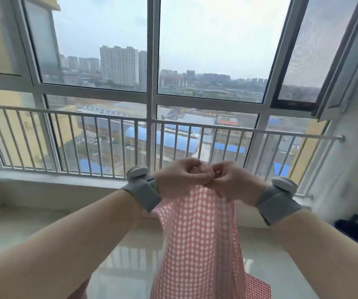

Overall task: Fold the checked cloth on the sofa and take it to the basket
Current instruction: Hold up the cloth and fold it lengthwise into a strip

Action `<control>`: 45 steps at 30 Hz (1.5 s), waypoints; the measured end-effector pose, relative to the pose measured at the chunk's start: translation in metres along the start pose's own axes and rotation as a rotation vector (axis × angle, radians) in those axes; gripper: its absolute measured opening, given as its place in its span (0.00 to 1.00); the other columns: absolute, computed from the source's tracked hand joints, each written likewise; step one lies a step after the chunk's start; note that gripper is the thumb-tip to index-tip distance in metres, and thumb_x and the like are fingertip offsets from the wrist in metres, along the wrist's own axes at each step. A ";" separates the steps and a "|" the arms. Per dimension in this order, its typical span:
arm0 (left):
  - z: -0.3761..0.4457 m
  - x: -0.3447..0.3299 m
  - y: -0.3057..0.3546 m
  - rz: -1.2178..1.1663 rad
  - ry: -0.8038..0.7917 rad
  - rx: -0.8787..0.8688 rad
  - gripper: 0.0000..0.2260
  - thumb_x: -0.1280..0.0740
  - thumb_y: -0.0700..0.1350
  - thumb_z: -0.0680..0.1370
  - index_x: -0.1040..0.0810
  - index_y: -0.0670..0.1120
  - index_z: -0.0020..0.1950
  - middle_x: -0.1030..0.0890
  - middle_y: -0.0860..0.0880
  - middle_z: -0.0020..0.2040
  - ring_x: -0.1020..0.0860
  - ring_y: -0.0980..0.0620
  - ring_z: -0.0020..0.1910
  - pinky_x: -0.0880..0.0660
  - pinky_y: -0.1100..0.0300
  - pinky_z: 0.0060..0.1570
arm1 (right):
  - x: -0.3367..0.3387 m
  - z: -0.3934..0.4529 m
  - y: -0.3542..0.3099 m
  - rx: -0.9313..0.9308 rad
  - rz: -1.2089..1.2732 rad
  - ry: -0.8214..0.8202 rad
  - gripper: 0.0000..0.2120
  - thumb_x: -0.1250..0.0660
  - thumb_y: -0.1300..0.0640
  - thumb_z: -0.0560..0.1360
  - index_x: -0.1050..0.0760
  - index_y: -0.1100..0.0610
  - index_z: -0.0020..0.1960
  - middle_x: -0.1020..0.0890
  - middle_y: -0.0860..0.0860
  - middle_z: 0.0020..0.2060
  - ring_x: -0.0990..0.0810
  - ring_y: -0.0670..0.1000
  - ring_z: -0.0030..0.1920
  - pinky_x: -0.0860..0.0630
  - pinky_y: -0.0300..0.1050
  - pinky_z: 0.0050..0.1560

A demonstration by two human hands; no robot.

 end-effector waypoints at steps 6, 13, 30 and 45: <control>-0.019 0.025 -0.004 0.056 -0.094 0.073 0.03 0.34 0.39 0.77 0.22 0.41 0.45 0.24 0.48 0.39 0.26 0.54 0.38 0.28 0.63 0.42 | 0.019 -0.010 -0.019 0.001 0.114 0.033 0.02 0.28 0.61 0.73 0.16 0.57 0.43 0.20 0.61 0.37 0.24 0.55 0.35 0.27 0.50 0.38; -0.021 0.042 0.019 -0.262 0.349 -0.004 0.07 0.38 0.40 0.80 0.23 0.42 0.45 0.25 0.49 0.33 0.27 0.54 0.29 0.27 0.61 0.30 | 0.030 -0.018 -0.021 -0.029 0.258 0.023 0.18 0.21 0.60 0.65 0.20 0.61 0.52 0.18 0.56 0.40 0.20 0.51 0.37 0.22 0.47 0.42; 0.017 -0.005 0.075 0.593 0.171 -0.211 0.07 0.28 0.49 0.70 0.22 0.47 0.40 0.21 0.52 0.33 0.27 0.58 0.29 0.29 0.63 0.31 | 0.044 -0.038 -0.047 0.027 0.210 0.091 0.34 0.39 0.83 0.66 0.32 0.59 0.67 0.25 0.60 0.40 0.27 0.52 0.34 0.29 0.42 0.33; 0.003 0.061 0.053 -0.054 0.286 0.055 0.05 0.35 0.33 0.75 0.22 0.40 0.43 0.22 0.49 0.32 0.23 0.55 0.31 0.23 0.65 0.33 | 0.040 -0.036 0.061 -0.257 0.163 0.272 0.09 0.30 0.55 0.76 0.19 0.61 0.47 0.16 0.54 0.40 0.18 0.51 0.39 0.18 0.44 0.40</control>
Point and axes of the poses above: each hand's wrist, its own z-axis towards the middle knuckle, its own x-axis out of the back of the hand, y = z × x, the point moved 3 cm from there along z, towards the middle knuckle
